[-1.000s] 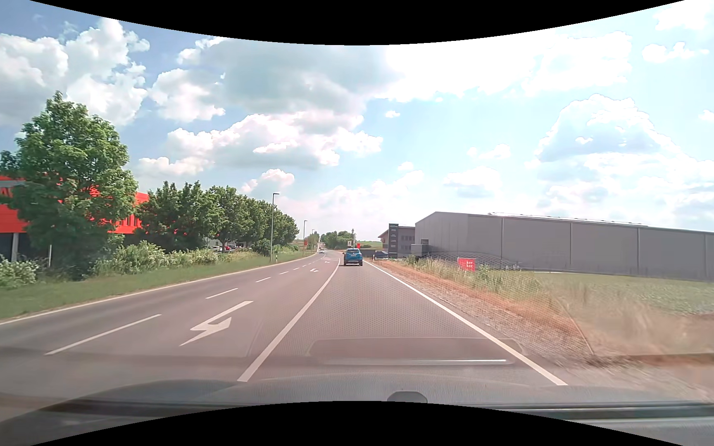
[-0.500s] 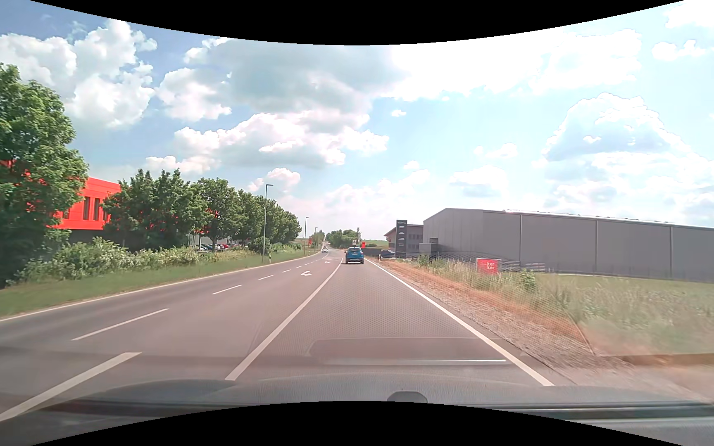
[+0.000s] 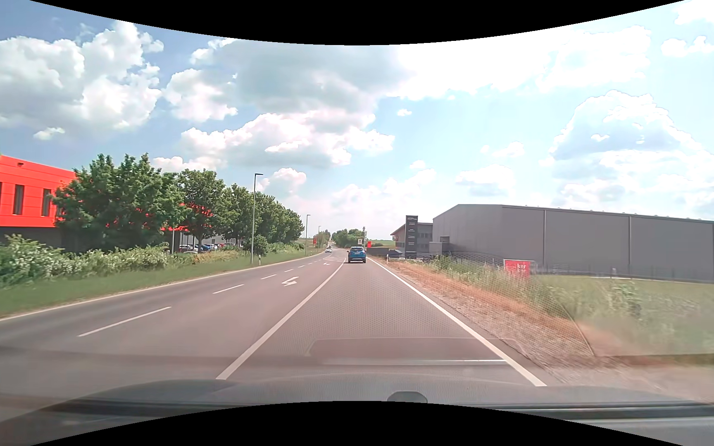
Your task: Follow the waypoints while adhering to traffic rules and regulations
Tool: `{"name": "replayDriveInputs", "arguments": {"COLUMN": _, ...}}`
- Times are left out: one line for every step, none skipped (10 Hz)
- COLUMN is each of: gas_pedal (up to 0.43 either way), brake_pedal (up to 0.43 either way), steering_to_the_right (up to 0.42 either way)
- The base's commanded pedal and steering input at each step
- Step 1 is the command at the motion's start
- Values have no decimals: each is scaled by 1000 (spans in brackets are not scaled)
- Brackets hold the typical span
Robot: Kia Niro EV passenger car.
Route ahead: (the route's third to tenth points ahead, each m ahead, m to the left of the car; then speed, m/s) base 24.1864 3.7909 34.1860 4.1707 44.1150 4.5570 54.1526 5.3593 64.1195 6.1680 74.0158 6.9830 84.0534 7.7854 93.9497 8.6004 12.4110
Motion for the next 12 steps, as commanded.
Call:
{"name": "replayDriveInputs", "arguments": {"gas_pedal": 358, "brake_pedal": 0, "steering_to_the_right": -15}}
{"name": "replayDriveInputs", "arguments": {"gas_pedal": 350, "brake_pedal": 0, "steering_to_the_right": -15}}
{"name": "replayDriveInputs", "arguments": {"gas_pedal": 331, "brake_pedal": 0, "steering_to_the_right": -15}}
{"name": "replayDriveInputs", "arguments": {"gas_pedal": 331, "brake_pedal": 0, "steering_to_the_right": -15}}
{"name": "replayDriveInputs", "arguments": {"gas_pedal": 311, "brake_pedal": 0, "steering_to_the_right": -15}}
{"name": "replayDriveInputs", "arguments": {"gas_pedal": 287, "brake_pedal": 0, "steering_to_the_right": -15}}
{"name": "replayDriveInputs", "arguments": {"gas_pedal": 287, "brake_pedal": 0, "steering_to_the_right": -14}}
{"name": "replayDriveInputs", "arguments": {"gas_pedal": 268, "brake_pedal": 0, "steering_to_the_right": -9}}
{"name": "replayDriveInputs", "arguments": {"gas_pedal": 248, "brake_pedal": 0, "steering_to_the_right": -2}}
{"name": "replayDriveInputs", "arguments": {"gas_pedal": 248, "brake_pedal": 0, "steering_to_the_right": -2}}
{"name": "replayDriveInputs", "arguments": {"gas_pedal": 248, "brake_pedal": 0, "steering_to_the_right": -2}}
{"name": "replayDriveInputs", "arguments": {"gas_pedal": 248, "brake_pedal": 0, "steering_to_the_right": -2}}
